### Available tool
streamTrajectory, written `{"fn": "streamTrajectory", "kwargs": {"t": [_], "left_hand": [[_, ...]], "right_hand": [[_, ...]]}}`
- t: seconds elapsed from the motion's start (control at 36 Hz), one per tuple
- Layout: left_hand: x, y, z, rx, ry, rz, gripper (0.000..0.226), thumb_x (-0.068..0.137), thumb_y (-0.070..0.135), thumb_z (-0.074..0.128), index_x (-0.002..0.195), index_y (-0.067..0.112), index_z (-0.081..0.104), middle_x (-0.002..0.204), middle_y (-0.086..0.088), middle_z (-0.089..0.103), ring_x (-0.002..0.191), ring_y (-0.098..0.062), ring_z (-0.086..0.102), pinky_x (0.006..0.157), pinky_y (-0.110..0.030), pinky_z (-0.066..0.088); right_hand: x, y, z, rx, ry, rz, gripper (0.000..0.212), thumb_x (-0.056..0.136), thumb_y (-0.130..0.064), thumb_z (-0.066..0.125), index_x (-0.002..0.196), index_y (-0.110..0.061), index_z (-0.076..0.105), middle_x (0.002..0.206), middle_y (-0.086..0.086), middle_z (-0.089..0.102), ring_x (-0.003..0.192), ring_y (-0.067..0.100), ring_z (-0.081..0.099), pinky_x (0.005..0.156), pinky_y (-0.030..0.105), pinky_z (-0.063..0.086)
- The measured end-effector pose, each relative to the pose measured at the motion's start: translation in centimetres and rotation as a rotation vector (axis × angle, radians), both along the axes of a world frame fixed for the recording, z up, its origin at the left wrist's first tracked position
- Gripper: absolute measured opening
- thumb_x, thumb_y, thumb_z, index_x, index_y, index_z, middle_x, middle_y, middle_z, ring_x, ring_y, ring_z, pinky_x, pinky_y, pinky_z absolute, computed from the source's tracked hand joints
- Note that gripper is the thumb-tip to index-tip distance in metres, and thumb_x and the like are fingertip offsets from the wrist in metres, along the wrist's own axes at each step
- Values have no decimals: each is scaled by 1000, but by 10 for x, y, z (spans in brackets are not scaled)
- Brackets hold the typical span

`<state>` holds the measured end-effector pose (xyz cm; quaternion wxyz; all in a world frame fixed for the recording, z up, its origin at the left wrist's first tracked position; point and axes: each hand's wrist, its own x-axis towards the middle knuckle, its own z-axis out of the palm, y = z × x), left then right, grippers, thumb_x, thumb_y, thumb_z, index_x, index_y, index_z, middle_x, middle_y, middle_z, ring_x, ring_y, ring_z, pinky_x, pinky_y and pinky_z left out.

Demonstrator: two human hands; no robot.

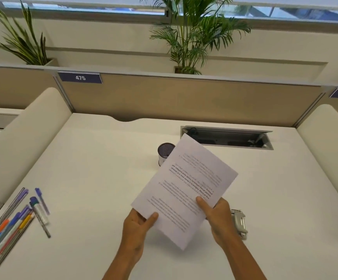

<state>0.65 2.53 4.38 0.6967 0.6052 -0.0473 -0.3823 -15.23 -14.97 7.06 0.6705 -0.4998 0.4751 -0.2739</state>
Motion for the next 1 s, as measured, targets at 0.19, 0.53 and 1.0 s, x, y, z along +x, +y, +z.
{"fn": "streamTrajectory", "kwargs": {"t": [0.19, 0.53, 1.0], "left_hand": [[42, 2, 37, -51, -209, -340, 61, 95, 11, 74, 150, 29, 54, 132, -5, 76, 121, -31, 73, 96, -32, 62], [29, -50, 64, -3, -414, -276, 26, 89, 41, 83, 102, 19, 85, 99, -7, 83, 90, -31, 77, 81, -44, 63], [-7, -35, 15, 184, -307, -245, 14, 100, 24, 71, 96, 21, 84, 90, -3, 83, 93, -33, 76, 74, -26, 61]], "right_hand": [[-17, -19, 21, -186, 63, 98, 18, 93, -16, 78, 111, -19, 77, 103, -9, 83, 92, 11, 79, 71, 24, 64], [-20, -8, 17, -378, 28, 104, 11, 97, -19, 72, 100, -28, 76, 96, -12, 80, 89, 10, 74, 75, 23, 62], [-26, 7, -32, -279, 200, 179, 16, 100, -21, 71, 99, -36, 76, 93, -18, 79, 88, 5, 74, 70, 18, 56]]}}
